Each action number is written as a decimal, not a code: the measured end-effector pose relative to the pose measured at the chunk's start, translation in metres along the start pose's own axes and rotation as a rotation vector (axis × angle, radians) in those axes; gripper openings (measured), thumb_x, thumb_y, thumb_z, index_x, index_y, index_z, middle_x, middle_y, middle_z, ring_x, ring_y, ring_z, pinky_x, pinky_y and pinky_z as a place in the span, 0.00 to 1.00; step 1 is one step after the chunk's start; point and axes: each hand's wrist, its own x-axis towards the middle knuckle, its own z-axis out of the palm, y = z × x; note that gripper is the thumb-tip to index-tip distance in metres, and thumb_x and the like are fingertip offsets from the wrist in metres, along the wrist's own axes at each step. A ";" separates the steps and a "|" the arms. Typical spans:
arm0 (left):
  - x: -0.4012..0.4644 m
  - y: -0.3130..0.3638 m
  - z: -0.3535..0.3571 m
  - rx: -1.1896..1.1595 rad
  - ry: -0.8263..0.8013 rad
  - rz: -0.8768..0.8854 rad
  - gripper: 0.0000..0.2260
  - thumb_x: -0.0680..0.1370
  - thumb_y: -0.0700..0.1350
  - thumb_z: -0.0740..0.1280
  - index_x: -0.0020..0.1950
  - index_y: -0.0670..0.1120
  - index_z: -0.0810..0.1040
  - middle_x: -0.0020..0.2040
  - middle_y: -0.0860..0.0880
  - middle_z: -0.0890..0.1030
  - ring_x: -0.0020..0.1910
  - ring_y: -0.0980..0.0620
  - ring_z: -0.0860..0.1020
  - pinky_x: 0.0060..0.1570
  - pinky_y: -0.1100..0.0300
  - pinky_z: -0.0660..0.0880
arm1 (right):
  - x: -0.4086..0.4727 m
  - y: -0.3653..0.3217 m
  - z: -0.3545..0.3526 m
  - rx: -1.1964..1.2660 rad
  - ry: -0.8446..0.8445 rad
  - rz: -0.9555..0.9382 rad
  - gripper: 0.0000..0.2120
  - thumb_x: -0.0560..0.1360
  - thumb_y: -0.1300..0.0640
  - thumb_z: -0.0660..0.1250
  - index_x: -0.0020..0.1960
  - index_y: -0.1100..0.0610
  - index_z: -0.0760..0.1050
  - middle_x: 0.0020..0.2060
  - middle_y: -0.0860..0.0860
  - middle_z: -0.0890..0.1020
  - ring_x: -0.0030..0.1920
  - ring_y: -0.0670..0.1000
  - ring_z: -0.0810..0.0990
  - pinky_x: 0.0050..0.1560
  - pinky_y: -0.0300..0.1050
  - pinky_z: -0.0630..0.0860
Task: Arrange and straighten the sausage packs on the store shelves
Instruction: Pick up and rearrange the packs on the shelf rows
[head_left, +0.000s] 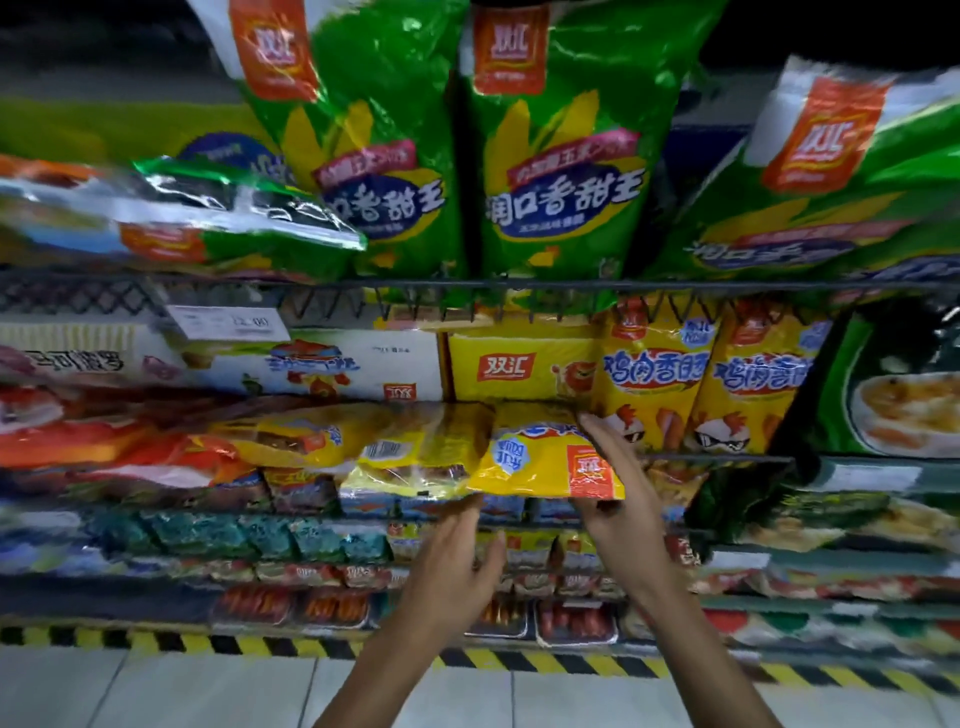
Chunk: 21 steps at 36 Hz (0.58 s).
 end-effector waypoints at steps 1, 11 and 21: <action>-0.001 0.000 -0.002 -0.011 -0.035 0.021 0.30 0.85 0.58 0.54 0.83 0.47 0.50 0.80 0.50 0.60 0.78 0.50 0.60 0.72 0.58 0.62 | 0.000 -0.004 0.003 0.036 0.027 0.021 0.37 0.73 0.66 0.73 0.75 0.43 0.66 0.74 0.43 0.70 0.75 0.42 0.65 0.66 0.30 0.68; 0.001 -0.009 -0.005 -0.112 -0.148 0.059 0.33 0.84 0.61 0.56 0.83 0.52 0.45 0.83 0.54 0.52 0.81 0.52 0.53 0.76 0.55 0.57 | 0.001 -0.014 0.008 0.137 0.038 0.135 0.29 0.77 0.66 0.71 0.74 0.51 0.70 0.71 0.45 0.74 0.72 0.43 0.71 0.66 0.35 0.72; 0.001 0.002 -0.004 -0.142 -0.087 0.153 0.31 0.85 0.59 0.57 0.74 0.66 0.34 0.82 0.58 0.52 0.78 0.52 0.61 0.71 0.58 0.62 | 0.011 -0.019 -0.004 0.103 0.200 0.128 0.17 0.73 0.60 0.74 0.62 0.50 0.81 0.55 0.33 0.83 0.59 0.44 0.82 0.57 0.40 0.78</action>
